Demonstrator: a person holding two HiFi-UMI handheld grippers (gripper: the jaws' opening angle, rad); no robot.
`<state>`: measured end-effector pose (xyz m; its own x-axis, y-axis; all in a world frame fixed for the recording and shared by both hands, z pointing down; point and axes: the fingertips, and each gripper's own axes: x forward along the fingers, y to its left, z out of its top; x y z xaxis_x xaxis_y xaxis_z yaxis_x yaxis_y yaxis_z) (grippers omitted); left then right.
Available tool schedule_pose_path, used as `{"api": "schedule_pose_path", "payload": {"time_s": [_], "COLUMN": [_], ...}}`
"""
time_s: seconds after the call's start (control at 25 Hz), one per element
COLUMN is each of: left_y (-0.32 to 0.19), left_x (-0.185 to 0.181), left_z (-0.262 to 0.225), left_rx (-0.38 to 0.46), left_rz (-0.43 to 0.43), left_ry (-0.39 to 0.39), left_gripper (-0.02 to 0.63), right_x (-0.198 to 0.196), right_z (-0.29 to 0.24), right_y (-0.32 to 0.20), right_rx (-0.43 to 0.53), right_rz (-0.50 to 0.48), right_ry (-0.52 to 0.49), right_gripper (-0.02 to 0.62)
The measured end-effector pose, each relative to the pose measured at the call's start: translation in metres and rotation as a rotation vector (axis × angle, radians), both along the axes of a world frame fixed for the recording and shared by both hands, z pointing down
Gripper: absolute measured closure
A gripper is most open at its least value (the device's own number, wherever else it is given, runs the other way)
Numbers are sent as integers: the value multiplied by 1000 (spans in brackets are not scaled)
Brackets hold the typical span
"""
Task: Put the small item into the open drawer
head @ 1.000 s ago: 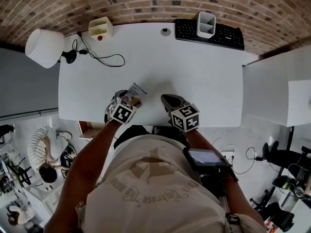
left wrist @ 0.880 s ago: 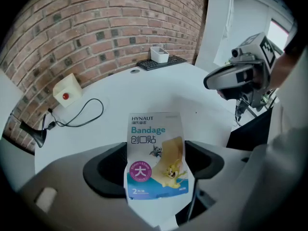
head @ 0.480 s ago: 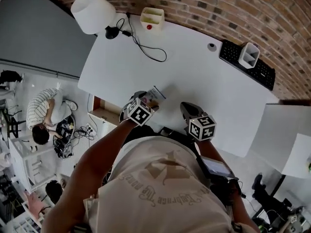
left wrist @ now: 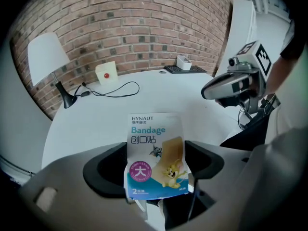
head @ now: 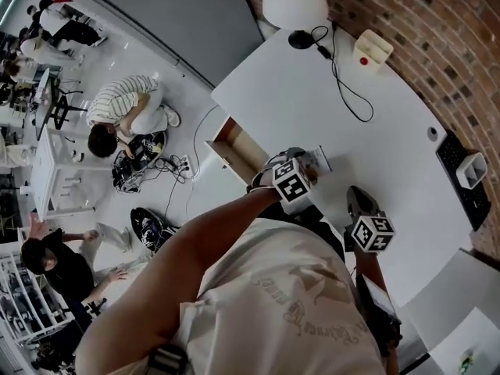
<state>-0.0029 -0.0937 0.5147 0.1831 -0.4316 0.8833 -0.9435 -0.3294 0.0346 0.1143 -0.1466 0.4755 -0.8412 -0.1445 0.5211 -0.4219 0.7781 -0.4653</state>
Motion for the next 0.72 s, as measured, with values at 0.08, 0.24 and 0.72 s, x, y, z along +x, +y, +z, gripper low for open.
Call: {"api": "schedule_pose_path", "payload": {"time_s": [0.08, 0.24, 0.72], "left_y": [9, 29, 87], "left_x": [-11, -40, -123], "left_z": [1, -1, -2], "left_rx": [-4, -5, 28], "left_rz": [-10, -34, -141], "left_ry": [9, 20, 57], "left_gripper": [227, 227, 227], "right_x": [-12, -41, -125], "right_z": [-1, -4, -8], "right_y": [5, 21, 63], "right_rx": [0, 1, 22], "right_rz": [-3, -17, -85], "right_ry": [6, 20, 68], "right_gripper": [589, 589, 589]}}
